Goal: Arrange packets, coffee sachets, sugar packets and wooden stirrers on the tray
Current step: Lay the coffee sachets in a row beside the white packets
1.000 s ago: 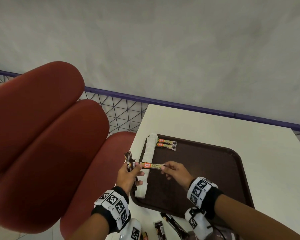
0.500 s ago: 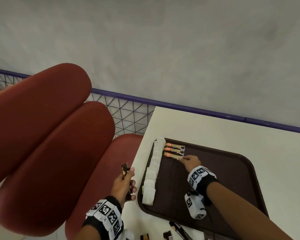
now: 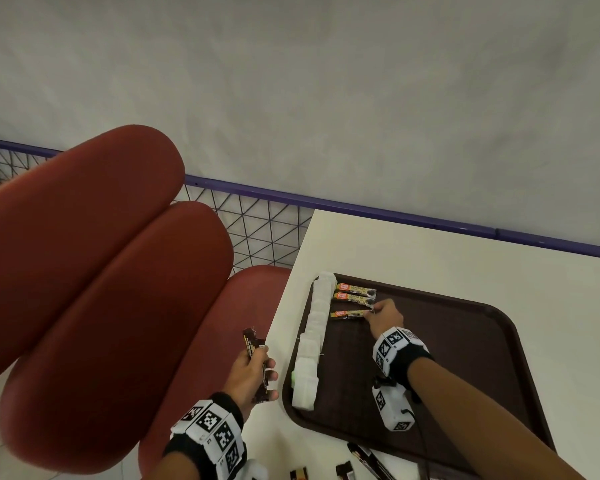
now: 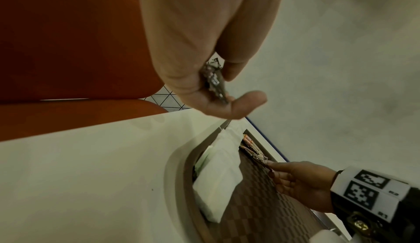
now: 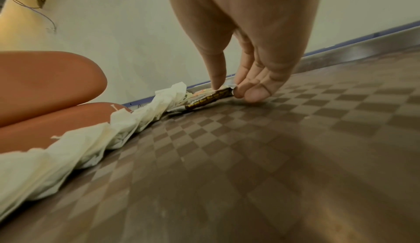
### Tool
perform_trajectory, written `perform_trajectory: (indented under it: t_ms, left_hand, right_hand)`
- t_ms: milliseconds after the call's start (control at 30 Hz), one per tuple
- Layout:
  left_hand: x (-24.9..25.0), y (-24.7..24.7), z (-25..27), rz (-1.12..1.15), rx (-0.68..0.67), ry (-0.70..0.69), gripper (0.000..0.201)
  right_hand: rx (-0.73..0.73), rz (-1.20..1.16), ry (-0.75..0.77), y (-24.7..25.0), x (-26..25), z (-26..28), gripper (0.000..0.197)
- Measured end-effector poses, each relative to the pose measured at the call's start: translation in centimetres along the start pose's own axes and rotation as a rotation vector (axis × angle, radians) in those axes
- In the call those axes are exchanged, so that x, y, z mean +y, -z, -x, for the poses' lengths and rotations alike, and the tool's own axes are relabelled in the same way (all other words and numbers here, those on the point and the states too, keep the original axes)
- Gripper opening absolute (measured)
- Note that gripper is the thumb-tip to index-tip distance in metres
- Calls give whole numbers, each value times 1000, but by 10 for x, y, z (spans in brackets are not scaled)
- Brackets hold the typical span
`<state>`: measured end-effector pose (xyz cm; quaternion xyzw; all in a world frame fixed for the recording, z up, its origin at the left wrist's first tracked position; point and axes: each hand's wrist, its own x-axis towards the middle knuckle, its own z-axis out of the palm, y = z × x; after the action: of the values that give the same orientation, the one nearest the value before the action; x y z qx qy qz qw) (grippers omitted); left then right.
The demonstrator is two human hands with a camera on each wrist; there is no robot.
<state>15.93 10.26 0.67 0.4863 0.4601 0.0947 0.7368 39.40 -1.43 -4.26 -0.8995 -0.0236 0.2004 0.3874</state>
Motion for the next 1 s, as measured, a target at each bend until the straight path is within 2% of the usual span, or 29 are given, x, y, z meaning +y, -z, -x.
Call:
perform_trajectory:
  t_ms: [233,533,1000]
  left_hand:
    - [0,0,1,17,-18,2,10]
    - [1,8,2,22,-10,-5,12]
    - [3,12,0,45,-60,16,10]
  right_hand:
    - [14,227,130,-2,2,4,33]
    - [-22,279,140,-6,3,5,22]
    - [15,311,110,-3,4,-1,27]
